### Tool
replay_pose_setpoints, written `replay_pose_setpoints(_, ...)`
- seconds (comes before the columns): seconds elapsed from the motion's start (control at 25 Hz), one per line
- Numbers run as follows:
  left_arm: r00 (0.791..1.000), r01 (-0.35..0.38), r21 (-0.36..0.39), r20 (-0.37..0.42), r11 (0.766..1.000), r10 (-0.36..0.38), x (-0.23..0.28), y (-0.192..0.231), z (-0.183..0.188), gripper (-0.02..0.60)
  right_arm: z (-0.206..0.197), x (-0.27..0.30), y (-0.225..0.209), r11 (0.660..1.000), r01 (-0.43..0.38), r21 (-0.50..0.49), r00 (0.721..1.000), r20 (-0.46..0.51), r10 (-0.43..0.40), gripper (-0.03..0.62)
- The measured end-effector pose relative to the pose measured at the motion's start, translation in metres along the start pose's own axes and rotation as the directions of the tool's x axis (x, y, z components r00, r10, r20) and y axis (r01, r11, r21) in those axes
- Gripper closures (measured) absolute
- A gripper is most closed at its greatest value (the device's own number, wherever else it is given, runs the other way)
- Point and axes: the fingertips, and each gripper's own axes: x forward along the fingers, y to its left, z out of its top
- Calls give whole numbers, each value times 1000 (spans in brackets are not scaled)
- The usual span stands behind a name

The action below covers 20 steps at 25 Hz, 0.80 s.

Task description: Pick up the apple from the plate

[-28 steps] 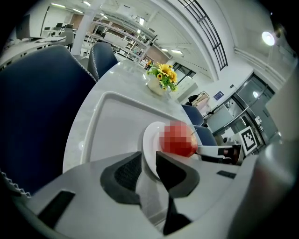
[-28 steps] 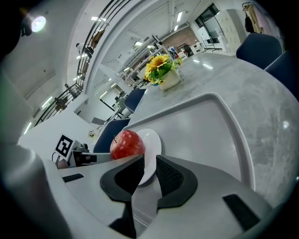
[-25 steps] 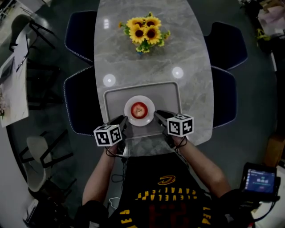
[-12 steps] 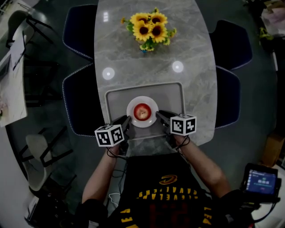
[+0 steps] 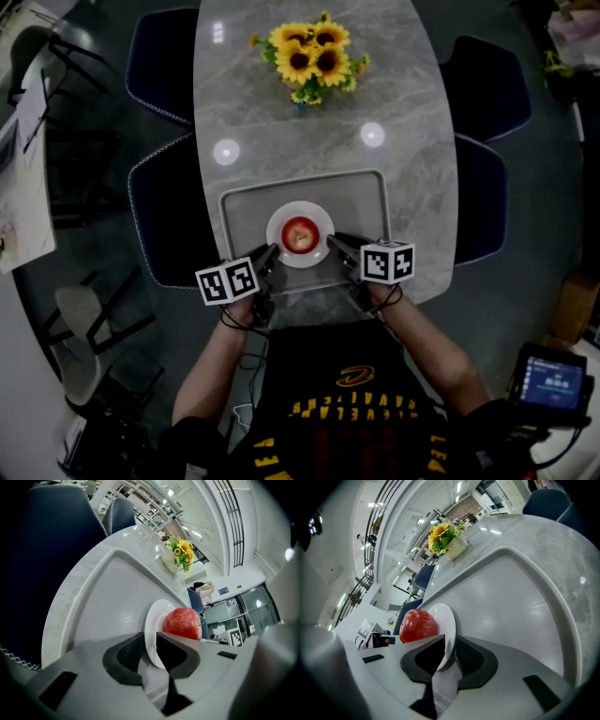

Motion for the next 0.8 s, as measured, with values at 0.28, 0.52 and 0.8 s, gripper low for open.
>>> replay_pose_setpoints(0.28,999,-7,-90,-50,996,3,4,4,-2,528,-4,4,1,999,-24,43,1000,2,24,514)
replay_pose_setpoints(0.52,998,13,-140,-53,990,-21,3,6,-6,541,-5,4,-3,993,-39,112,999,5,39,548)
replay_pose_setpoints(0.8,998,29,-142,-56,989,-37,4,2,-8,542,-2,1,-4,988,-55,142,998,24,52,551)
